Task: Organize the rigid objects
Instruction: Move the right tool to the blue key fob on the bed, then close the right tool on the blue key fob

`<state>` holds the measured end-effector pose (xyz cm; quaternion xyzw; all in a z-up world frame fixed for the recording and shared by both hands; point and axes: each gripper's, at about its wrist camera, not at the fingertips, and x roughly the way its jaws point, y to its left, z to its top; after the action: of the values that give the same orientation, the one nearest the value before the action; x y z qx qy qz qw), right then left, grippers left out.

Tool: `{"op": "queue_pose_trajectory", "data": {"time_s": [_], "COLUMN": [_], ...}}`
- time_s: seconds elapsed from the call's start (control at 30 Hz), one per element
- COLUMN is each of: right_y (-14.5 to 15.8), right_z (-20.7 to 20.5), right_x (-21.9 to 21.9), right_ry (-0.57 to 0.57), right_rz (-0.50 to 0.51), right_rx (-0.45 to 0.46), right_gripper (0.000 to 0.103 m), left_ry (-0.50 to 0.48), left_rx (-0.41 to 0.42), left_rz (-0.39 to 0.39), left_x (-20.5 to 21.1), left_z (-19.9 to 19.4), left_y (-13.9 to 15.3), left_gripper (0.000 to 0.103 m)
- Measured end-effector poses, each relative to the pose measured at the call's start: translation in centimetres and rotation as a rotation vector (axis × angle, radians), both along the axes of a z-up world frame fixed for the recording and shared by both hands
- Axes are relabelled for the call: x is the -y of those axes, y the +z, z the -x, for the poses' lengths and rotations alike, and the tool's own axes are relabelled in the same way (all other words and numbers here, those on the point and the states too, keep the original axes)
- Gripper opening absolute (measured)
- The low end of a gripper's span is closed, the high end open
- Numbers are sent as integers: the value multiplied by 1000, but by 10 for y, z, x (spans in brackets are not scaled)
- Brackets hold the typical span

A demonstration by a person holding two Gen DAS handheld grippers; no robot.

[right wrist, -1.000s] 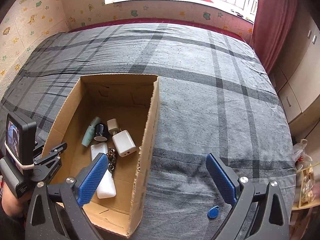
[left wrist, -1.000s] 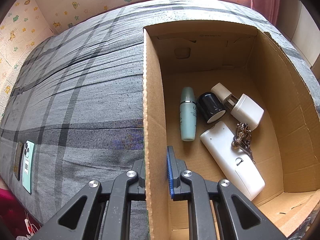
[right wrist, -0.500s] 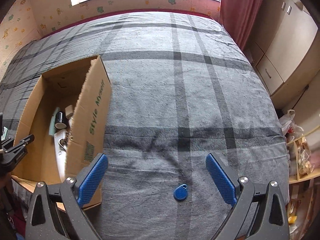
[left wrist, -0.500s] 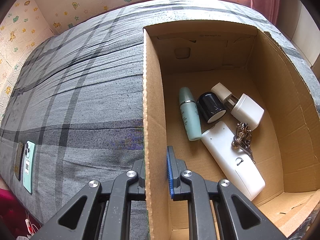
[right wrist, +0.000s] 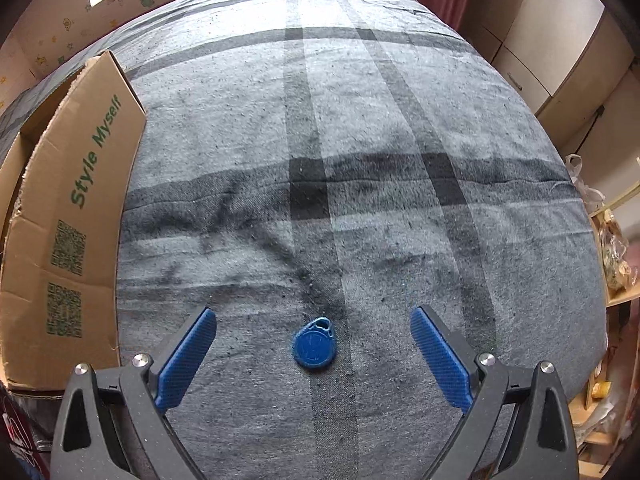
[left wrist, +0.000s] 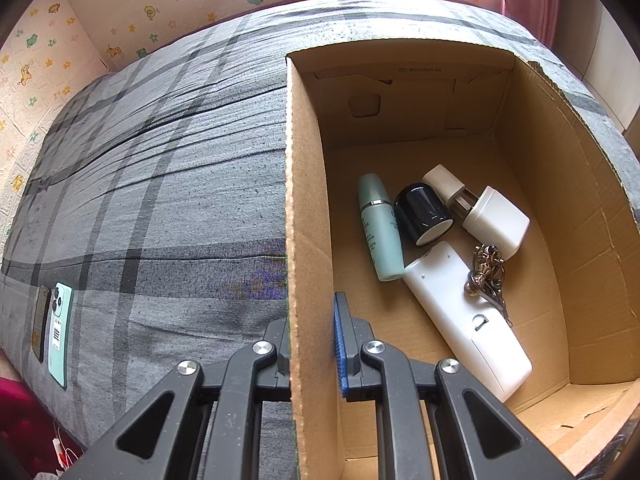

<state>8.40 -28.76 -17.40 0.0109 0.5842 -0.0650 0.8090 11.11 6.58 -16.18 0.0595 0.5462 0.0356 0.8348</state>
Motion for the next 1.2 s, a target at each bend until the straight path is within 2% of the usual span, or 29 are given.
{"op": "queue_pose_trajectory", "data": {"time_s": [0.33, 0.6, 0.7, 0.8, 0.87, 1.2], "right_y": [-35, -46, -43, -41, -37, -19], "right_z": [8, 13, 15, 12, 13, 10], "right_x": [9, 7, 8, 8, 6, 13], "right_ry": [-36, -38, -43, -43, -37, -32], "right_rz": [-4, -7, -4, -3, 2, -8], "right_rx": [-60, -66, -58, -57, -50, -39], "right_gripper": [97, 96, 88, 68, 29, 27], "left_ry": [1, 1, 1, 2, 2, 2], "left_rx": [-1, -1, -1, -1, 0, 0], "left_rz": [-2, -3, -4, -5, -4, -4], "left_x": [1, 1, 2, 2, 2, 2], "left_z": [0, 0, 0, 0, 0, 0], "left_y": [0, 0, 0, -1, -1, -1], "left_gripper": [15, 15, 15, 15, 15, 15]}}
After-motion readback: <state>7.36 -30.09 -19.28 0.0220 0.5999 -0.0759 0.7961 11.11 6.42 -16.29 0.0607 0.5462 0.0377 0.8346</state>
